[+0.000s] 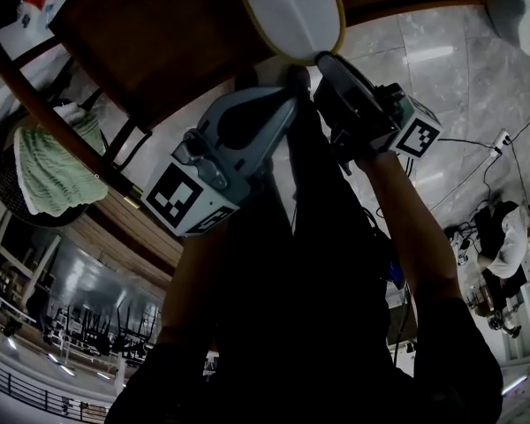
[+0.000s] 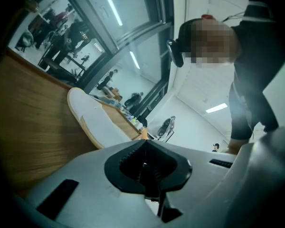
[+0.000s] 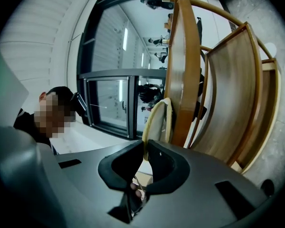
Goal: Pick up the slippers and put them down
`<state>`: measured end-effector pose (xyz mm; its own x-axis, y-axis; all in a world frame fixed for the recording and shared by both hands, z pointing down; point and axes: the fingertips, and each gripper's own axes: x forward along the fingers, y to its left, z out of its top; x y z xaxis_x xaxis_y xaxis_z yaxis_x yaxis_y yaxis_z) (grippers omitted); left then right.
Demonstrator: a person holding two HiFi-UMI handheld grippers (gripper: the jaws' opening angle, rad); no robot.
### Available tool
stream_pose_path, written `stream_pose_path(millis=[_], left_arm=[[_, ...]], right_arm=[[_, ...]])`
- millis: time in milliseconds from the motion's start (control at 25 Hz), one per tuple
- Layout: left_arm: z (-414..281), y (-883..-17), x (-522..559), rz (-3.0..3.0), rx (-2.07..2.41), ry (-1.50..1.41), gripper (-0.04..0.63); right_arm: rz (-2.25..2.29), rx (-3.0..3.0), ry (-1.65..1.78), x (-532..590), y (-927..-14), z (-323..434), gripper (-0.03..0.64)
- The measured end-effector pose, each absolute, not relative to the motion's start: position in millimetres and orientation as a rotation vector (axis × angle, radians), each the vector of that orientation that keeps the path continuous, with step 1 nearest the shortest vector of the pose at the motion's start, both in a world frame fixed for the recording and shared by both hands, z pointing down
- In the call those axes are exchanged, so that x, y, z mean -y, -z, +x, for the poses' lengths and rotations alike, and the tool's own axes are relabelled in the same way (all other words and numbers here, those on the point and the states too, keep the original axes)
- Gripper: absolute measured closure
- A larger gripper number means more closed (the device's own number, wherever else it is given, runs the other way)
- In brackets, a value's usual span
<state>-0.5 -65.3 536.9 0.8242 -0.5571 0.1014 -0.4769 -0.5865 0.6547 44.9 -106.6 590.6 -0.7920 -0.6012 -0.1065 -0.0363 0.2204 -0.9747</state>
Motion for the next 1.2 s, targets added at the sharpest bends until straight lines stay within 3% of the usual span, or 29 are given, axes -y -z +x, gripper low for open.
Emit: stream_pose_path(millis=[1080,1200], left_arm=[[0.2,-533.6,64.1,2.337,0.752,0.14,0.583],[-0.4,-514.8,68.3,2.371,0.756,0.137,0.583]], right_arm=[[-0.721,-2.069,1.666,101.2,-606.5,51.0,0.568],[-0.823,-2.154,1.655,101.4,-596.6,65.2,0.518]])
